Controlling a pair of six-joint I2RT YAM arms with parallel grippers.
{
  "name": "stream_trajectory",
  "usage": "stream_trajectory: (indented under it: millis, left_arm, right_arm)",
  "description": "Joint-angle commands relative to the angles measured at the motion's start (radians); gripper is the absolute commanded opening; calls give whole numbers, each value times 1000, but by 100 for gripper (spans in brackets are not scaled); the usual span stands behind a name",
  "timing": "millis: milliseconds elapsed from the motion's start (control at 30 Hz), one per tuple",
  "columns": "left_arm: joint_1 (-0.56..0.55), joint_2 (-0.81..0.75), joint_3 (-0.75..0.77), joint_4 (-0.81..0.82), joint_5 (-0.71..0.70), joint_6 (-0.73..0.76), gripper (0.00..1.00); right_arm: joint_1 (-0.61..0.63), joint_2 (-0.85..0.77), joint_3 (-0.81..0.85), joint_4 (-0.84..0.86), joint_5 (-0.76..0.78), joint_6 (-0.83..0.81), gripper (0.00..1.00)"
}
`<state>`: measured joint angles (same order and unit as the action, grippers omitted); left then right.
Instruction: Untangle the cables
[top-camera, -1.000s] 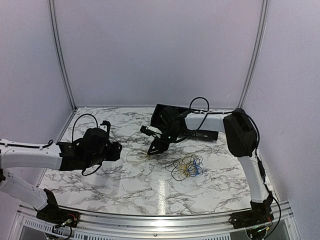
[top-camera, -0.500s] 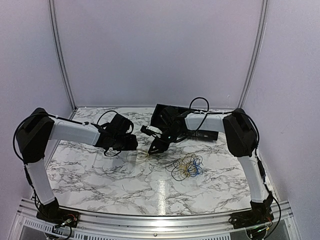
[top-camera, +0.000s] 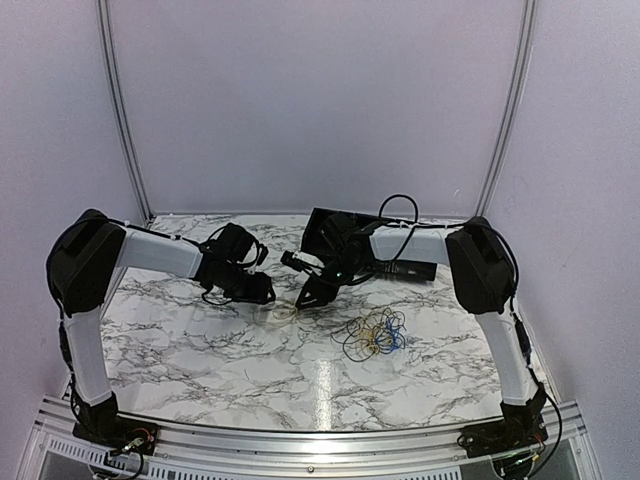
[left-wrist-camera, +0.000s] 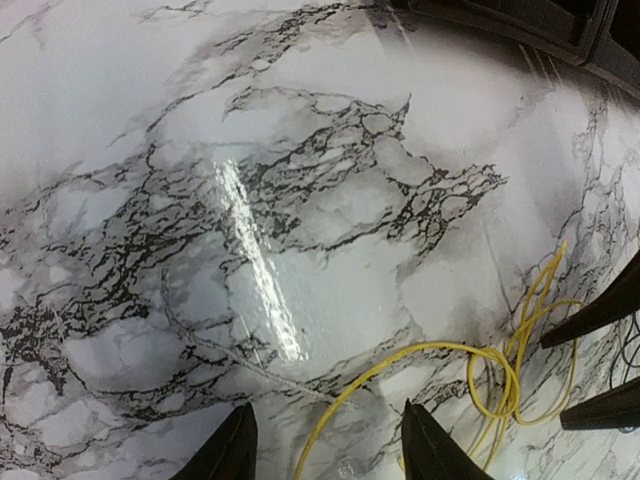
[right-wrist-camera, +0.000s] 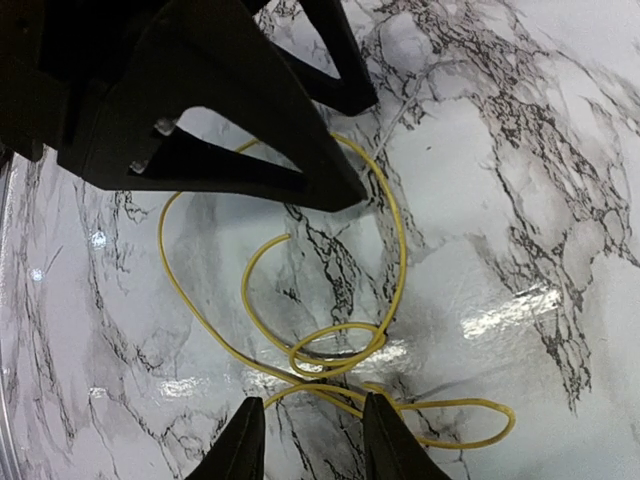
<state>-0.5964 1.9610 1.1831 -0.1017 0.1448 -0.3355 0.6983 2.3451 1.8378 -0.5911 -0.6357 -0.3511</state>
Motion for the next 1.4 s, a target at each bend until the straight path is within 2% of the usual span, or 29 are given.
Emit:
stream_trajectory:
  millis: [0,200,267,567,667,900,1067,1233,1367]
  left_arm:
    - [4,65,43,-67,-35,116,49]
    - [3,118,92,-75,-3,250,29]
    - [3,105,72,-71,17,301,26]
    - [-8,53,-19,-65,83,463,31]
    - [-9,52,-29,-42,113,453,36]
    - [-8,-24,-49,16,89,361,37]
    - [-9,-94,-70,31,115,371,42]
    - [-9,-54,-65,27,193,382,42]
    - [-27,-12,-76,30,241,402,39]
  right_arm:
    - [6,-21,6,4,-21,-8,35]
    - [6,-54,-24,1,-10,-21,35]
    - [6,-72,-36,-1,3,-29,35]
    - [0,-179,-111,-21,27,-80,36]
    - [-4,-210,-132,-30,30,-94,37]
    - [-7,-302,-173,-74,48,-167,37]
    - [-9,-408,-199,-157,89,-253,38]
    - [-24,-489,-167,-243,156,-298,38]
    - [-25,-527,-166,-256,288,-319,38]
